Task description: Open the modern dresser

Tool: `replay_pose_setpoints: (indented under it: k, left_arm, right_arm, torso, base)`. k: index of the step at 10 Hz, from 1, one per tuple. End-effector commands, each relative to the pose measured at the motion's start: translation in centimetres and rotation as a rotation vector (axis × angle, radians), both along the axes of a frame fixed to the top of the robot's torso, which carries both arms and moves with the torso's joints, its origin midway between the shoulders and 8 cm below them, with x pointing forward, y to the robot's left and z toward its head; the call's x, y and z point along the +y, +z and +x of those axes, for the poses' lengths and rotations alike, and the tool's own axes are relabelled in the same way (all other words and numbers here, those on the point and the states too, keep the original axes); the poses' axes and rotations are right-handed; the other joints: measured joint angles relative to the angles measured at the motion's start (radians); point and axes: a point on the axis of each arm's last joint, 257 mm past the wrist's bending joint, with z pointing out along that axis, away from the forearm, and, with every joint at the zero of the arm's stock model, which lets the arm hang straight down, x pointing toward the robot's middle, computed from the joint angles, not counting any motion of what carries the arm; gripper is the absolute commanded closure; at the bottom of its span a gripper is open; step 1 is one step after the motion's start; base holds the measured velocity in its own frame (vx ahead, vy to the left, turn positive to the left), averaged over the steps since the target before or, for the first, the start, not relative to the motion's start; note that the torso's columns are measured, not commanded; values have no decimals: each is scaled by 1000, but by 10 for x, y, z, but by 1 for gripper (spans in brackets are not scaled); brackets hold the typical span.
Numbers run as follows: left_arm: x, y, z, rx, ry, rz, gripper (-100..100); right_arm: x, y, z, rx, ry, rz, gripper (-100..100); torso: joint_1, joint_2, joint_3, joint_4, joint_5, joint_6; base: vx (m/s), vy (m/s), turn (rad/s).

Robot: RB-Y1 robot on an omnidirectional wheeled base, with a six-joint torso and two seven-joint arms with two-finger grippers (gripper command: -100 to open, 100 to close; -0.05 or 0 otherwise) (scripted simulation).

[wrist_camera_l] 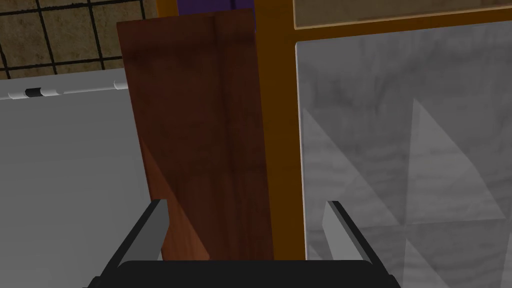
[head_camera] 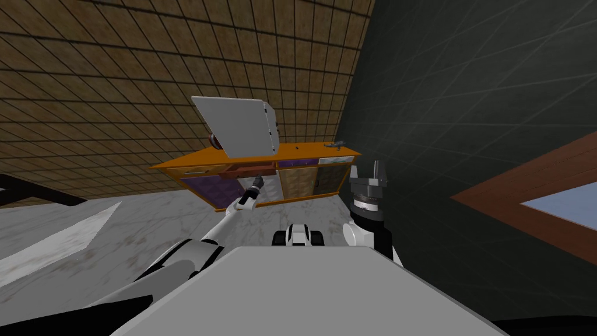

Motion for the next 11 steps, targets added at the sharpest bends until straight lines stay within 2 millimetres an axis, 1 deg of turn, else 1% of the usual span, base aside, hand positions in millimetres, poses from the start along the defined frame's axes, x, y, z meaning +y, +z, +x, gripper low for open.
replay_pose_setpoints:
  k: [1, 2, 3, 4, 5, 6, 8, 9, 10, 11]
  left_arm:
    - [34, 30, 17, -34, 33, 4, -100]
    - [35, 35, 23, -38, 36, 6, -100]
    - [41, 30, 25, -24, 50, 10, -100]
    - [48, 20, 22, -3, 64, 13, -100]
    - [75, 51, 33, -45, 91, 6, -100]
    - [83, 57, 35, -50, 101, 12, -100]
    - [85, 66, 43, -57, 110, 13, -100]
    - [94, 58, 42, -39, 128, 16, -100]
    - [97, 54, 41, -30, 135, 17, -100]
    - [125, 89, 46, -81, 167, 8, -100]
  right_arm:
    - [0, 0, 0, 0, 0, 0, 0]
    - [0, 0, 0, 0, 0, 0, 0]
    - [0, 0, 0, 0, 0, 0, 0]
    - [0, 0, 0, 0, 0, 0, 0]
    - [0, 0, 0, 0, 0, 0, 0]
    - [0, 0, 0, 0, 0, 0, 0]
    - [0, 0, 0, 0, 0, 0, 0]
    - [0, 0, 0, 0, 0, 0, 0]
    - [0, 0, 0, 0, 0, 0, 0]
    - [0, 0, 0, 0, 0, 0, 0]
  torso:
    - [-3, 5, 2, 2, -1, 0]
    - [-5, 6, 4, 2, -2, 0]
    - [-3, 3, 2, 1, -1, 0]
    - [0, 0, 0, 0, 0, 0]
    - [0, 0, 0, 0, 0, 0]
    - [-5, 7, 3, 2, -1, 0]
    - [-4, 5, 3, 3, -2, 0]
    - [-1, 1, 1, 1, -1, 0]
    - [0, 0, 0, 0, 0, 0]
    - [-1, 1, 0, 0, 0, 0]
  base:
    - [-107, -81, -47]
    - [-50, -53, 6]
    - [-17, -14, 4]
    - [4, 6, -4]
    - [-97, -62, -88]
    - [-117, -78, -42]
    - [-35, -27, 6]
    - [6, 6, -3]
    - [8, 9, -2]
    - [-89, -66, -99]
